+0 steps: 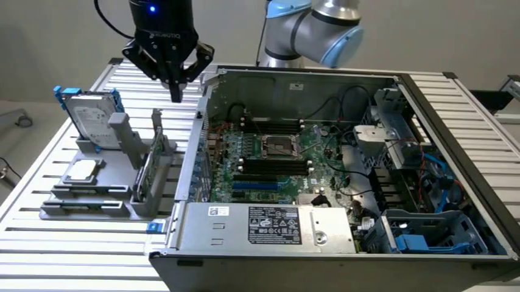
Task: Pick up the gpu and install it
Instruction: 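Reach for the gpu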
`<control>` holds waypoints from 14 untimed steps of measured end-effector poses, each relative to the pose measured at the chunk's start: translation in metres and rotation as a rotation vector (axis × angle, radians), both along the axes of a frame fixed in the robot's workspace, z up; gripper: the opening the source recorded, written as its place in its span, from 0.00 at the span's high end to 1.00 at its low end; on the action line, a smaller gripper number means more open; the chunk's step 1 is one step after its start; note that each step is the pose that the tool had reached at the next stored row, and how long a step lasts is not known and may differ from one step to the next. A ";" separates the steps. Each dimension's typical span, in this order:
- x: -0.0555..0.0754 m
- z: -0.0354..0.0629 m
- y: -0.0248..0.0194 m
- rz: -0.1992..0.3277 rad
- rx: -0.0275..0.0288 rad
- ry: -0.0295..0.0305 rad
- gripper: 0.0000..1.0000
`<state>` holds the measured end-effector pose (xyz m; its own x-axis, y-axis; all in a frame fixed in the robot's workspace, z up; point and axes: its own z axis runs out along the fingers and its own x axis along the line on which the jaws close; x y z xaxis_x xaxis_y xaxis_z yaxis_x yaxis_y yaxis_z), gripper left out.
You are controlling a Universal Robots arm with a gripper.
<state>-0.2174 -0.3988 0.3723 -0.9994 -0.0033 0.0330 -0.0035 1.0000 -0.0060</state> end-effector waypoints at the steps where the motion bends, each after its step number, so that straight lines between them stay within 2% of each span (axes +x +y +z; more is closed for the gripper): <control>1: -0.002 -0.0001 0.0000 0.004 -0.0095 -0.0002 0.89; 3: -0.007 0.0002 0.0002 0.010 -0.0262 0.0003 0.89; 8: -0.021 -0.0005 0.0003 0.020 -0.0621 0.0002 0.89; 10: -0.027 -0.0013 0.0004 0.022 -0.0717 0.0001 0.89; 14: -0.042 -0.0035 0.0005 0.025 -0.0849 0.0003 0.89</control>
<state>-0.2591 -0.3982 0.3688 -0.9991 -0.0256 0.0345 -0.0287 0.9955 -0.0908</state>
